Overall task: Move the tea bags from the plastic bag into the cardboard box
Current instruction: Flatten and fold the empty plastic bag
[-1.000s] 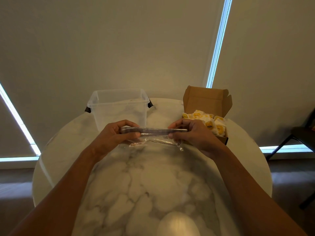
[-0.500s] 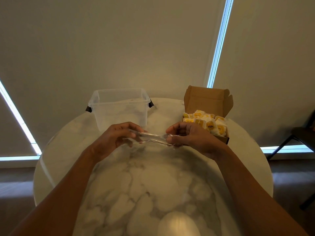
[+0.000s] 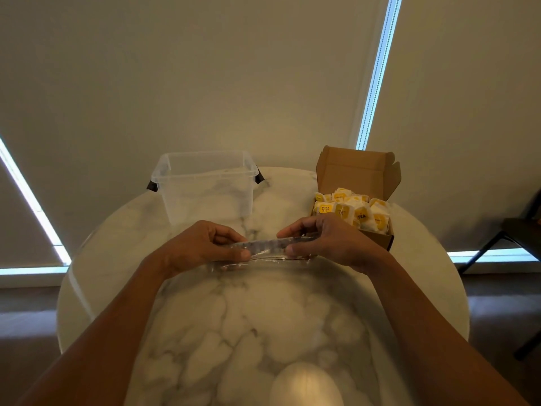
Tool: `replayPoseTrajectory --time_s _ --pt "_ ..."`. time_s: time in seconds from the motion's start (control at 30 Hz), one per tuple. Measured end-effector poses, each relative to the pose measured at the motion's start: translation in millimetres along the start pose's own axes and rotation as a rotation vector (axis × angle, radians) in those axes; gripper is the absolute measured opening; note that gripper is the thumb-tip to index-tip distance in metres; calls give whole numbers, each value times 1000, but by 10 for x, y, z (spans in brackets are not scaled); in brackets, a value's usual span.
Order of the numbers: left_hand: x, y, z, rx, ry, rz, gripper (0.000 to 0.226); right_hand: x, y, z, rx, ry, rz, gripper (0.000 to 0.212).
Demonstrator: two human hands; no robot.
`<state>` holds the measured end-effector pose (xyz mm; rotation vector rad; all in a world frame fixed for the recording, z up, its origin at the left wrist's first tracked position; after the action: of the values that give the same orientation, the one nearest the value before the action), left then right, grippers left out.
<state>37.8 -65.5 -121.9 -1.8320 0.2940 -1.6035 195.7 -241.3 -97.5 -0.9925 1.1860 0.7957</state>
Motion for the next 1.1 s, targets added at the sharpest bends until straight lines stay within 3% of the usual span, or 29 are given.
replayPoseTrajectory --time_s 0.5,0.73,0.87,1.1 --pt "45 -28 11 53 21 70 23 -50 16 6 11 -61 -207 26" --pt "132 -154 -23 182 65 23 13 -140 -55 -32 83 -83 49 28" --pt "158 -237 -39 259 113 23 19 -133 -13 -40 36 -41 128 31" --pt "175 -124 -6 132 151 -101 36 -101 -37 -35 50 -17 284 26"
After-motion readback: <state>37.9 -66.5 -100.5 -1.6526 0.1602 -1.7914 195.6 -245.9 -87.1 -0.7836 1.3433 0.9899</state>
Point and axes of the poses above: each hand's wrist, its own z-axis towards the middle knuckle, its own y-axis out of the palm, x = y × z, the point moved 9 cm from there along z, towards the middle knuckle, and after that the axes turned 14 degrees about z, right-handed, at the moved point
